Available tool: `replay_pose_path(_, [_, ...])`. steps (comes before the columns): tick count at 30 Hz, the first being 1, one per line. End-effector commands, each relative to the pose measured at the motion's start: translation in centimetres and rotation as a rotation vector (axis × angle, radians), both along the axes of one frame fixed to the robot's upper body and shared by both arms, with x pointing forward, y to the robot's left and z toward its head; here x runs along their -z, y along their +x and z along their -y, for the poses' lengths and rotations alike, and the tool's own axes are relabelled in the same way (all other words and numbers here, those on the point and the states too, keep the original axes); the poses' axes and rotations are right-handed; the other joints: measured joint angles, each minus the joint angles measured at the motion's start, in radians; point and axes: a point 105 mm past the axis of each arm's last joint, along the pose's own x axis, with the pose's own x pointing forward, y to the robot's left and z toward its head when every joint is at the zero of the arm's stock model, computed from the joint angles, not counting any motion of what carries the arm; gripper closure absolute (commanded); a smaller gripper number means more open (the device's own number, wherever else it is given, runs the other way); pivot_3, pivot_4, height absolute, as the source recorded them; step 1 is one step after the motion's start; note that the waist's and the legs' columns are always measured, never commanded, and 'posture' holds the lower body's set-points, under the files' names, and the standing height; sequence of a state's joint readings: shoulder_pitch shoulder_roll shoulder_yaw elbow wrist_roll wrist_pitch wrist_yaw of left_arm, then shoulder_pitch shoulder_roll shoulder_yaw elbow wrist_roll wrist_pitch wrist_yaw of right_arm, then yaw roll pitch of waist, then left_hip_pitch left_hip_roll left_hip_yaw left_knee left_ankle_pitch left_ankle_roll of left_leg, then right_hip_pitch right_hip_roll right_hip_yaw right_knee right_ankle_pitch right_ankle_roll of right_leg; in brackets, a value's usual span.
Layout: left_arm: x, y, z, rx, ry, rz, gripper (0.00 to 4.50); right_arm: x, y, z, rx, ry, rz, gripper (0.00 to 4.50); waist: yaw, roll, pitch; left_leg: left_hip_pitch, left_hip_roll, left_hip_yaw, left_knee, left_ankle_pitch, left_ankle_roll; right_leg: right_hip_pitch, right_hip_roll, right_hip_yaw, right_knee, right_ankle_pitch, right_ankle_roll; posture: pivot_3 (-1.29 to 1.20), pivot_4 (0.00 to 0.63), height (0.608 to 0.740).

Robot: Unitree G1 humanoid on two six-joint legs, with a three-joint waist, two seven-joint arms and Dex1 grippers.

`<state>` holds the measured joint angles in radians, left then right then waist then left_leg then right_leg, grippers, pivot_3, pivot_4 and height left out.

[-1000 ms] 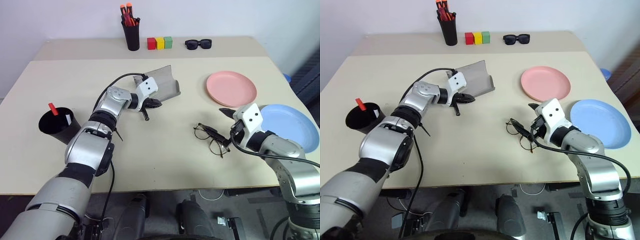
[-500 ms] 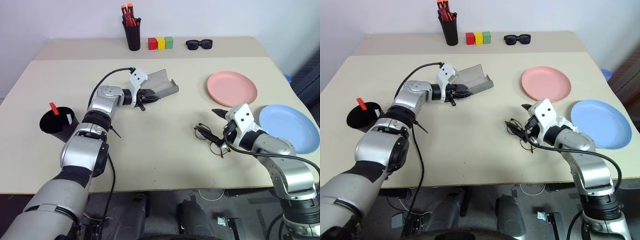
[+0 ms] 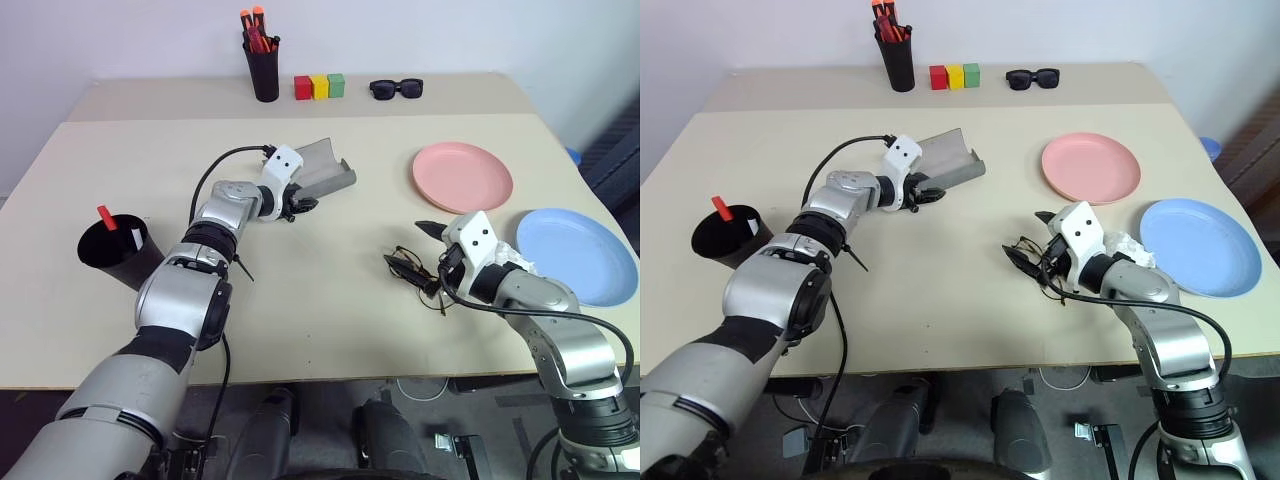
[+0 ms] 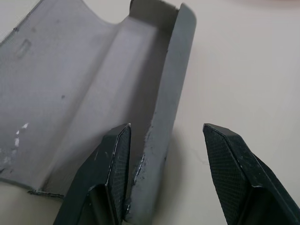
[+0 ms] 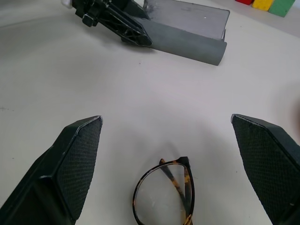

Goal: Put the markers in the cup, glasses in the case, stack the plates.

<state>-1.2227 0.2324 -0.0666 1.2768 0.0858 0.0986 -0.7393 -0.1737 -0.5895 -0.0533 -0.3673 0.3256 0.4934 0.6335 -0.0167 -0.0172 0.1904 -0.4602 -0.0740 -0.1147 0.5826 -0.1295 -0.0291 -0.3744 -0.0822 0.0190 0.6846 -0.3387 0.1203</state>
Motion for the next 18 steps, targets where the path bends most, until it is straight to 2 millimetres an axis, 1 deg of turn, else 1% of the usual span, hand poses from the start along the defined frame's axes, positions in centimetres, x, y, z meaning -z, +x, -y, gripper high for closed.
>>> replay_pose_path(1, [-1.2, 0.1, 0.6, 0.031, -0.011, 0.024, 2.74, -0.8, -0.1, -0.3, -0.007, 0.007, 0.045, 0.00, 0.000, 0.000, 0.000, 0.000, 0.000, 0.000, 0.000, 0.000, 0.000, 0.000, 0.000, 0.000, 0.000, 0.000, 0.000, 0.00, 0.150, 0.734])
replay_pose_path(4, [-1.1, -0.2, 0.7, 0.059, -0.018, 0.015, 4.23, -0.8, -0.2, -0.3, -0.006, 0.009, 0.044, 0.00, 0.001, 0.000, 0.000, 0.000, 0.000, 0.000, 0.000, 0.000, 0.000, 0.000, 0.000, 0.000, 0.000, 0.000, 0.000, 0.00, 0.150, 0.734])
replay_pose_path(5, [-1.0, -0.2, 0.6, 0.061, -0.017, 0.013, 4.38, -0.8, -0.2, -0.3, -0.006, 0.009, 0.044, 0.00, 0.002, 0.000, 0.000, 0.000, 0.000, 0.000, 0.000, 0.000, 0.000, 0.000, 0.000, 0.000, 0.000, 0.000, 0.000, 0.00, 0.150, 0.734])
replay_pose_path(9, [-0.8, -0.5, 0.5, 0.098, -0.015, 0.009, 4.38, -0.8, -0.1, -0.4, -0.009, 0.011, 0.044, 0.00, 0.001, 0.000, 0.000, 0.000, 0.000, 0.000, 0.001, 0.000, 0.000, 0.000, 0.000, 0.000, 0.000, 0.000, 0.000, 0.00, 0.150, 0.734])
replay_pose_path(12, [-1.2, -1.2, 1.0, 0.184, -0.037, 0.014, 4.38, -0.8, 0.0, -0.5, -0.013, 0.010, 0.046, 0.00, 0.001, 0.000, 0.000, 0.000, 0.000, 0.000, 0.001, 0.000, 0.000, 0.000, 0.000, 0.000, 0.000, 0.000, 0.000, 0.00, 0.150, 0.734])
replay_pose_path(15, [-1.5, -3.2, 1.6, 0.390, -0.056, 0.005, 4.38, -1.0, 0.3, -0.3, -0.012, 0.007, 0.049, 0.00, -0.001, 0.000, 0.000, 0.000, 0.000, 0.000, 0.001, 0.000, 0.000, 0.000, 0.000, 0.000, 0.000, 0.000, 0.000, 0.00, 0.150, 0.734])
replay_pose_path(18, [-1.2, -5.4, 1.1, 0.543, -0.030, -0.025, 4.38, -1.2, 0.4, 0.0, -0.014, -0.001, 0.053, 0.00, -0.004, 0.000, 0.000, 0.000, 0.001, 0.000, 0.000, 0.000, 0.000, 0.000, 0.000, 0.000, 0.000, 0.000, 0.000, 0.00, 0.150, 0.734])
